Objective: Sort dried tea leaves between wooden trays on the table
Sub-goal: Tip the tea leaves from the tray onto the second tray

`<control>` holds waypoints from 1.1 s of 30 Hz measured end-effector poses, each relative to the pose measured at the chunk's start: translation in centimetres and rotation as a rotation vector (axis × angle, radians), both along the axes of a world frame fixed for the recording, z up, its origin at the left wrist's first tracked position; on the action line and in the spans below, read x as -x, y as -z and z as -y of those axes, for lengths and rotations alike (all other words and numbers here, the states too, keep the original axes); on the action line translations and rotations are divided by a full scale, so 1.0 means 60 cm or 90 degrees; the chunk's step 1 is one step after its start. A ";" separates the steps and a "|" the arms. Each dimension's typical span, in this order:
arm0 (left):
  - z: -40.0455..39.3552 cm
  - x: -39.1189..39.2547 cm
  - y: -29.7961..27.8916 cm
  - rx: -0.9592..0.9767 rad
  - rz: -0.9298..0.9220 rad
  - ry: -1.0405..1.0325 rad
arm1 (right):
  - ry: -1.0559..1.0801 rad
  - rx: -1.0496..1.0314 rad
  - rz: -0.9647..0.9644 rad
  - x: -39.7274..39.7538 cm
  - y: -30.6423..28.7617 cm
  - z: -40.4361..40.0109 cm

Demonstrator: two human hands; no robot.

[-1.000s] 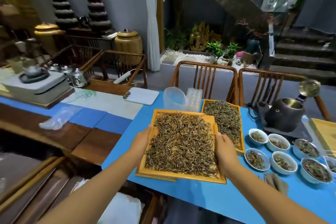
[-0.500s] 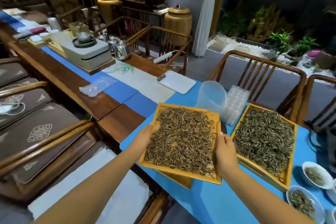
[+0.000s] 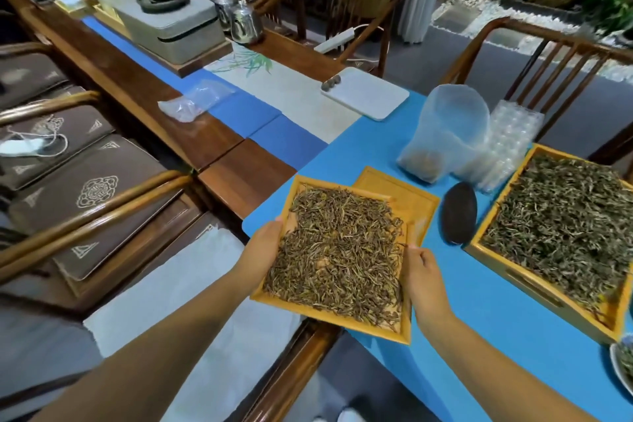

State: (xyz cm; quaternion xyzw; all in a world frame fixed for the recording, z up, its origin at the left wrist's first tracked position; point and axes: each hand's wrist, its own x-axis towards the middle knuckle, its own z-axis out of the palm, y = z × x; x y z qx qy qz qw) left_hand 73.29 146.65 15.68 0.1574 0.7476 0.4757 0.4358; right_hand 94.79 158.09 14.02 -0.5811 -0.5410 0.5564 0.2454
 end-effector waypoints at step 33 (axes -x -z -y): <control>0.034 0.045 0.101 0.071 -0.022 -0.068 | -0.591 -0.431 0.246 0.029 0.050 -0.011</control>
